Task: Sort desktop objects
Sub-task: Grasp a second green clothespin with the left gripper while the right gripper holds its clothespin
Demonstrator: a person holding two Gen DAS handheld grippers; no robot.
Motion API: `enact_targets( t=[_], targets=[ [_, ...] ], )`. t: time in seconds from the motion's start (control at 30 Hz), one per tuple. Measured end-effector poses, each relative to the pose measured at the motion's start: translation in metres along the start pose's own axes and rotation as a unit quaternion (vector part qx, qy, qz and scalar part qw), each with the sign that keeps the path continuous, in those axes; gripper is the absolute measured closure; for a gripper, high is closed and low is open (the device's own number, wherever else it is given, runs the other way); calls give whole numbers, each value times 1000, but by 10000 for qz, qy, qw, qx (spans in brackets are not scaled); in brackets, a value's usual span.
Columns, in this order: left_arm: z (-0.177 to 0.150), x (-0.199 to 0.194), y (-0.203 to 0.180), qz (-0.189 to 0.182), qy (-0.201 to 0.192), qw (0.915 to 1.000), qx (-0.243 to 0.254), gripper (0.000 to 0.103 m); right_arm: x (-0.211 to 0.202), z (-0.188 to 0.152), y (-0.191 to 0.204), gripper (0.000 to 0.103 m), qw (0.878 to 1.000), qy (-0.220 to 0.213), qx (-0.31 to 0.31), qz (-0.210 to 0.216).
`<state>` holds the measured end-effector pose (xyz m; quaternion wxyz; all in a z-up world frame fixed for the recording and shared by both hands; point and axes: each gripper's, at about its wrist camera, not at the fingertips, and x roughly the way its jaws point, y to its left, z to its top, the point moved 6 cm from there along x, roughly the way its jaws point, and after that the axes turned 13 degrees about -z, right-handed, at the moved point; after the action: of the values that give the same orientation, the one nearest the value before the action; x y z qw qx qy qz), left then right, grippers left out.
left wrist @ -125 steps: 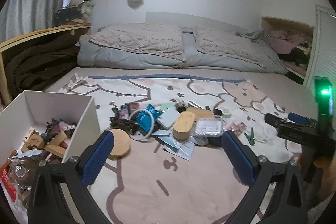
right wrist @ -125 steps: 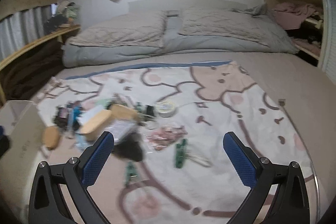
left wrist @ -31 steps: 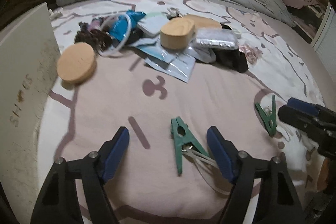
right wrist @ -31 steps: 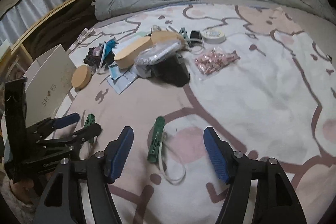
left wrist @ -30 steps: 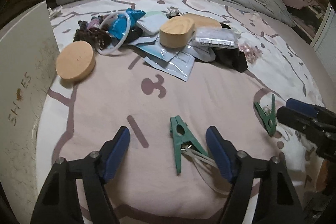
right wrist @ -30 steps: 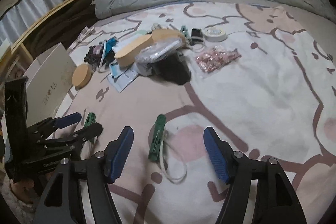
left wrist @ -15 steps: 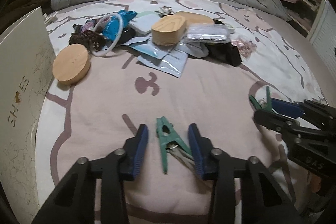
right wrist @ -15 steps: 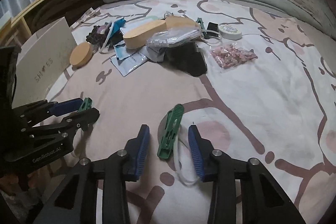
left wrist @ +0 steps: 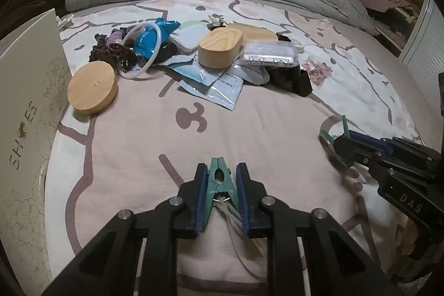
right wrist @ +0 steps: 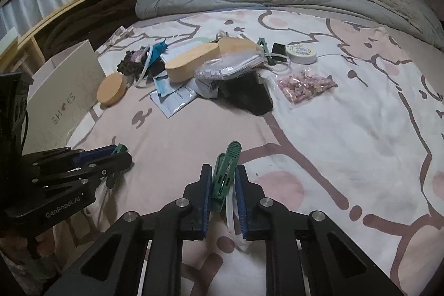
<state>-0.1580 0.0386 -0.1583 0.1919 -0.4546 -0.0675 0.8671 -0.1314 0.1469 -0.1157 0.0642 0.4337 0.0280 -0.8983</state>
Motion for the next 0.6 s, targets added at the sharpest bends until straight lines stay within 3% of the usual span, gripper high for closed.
enact_targets(
  t=[0.23,0.6],
  targets=[
    [3,-3,-1,47,-61,10000,18,82,-6,6,-9,86,9997,-138,221,-13],
    [14,-24,2,346,-464,9981,198,82,-23,10,2,86,9989,-259,307,257]
  ],
)
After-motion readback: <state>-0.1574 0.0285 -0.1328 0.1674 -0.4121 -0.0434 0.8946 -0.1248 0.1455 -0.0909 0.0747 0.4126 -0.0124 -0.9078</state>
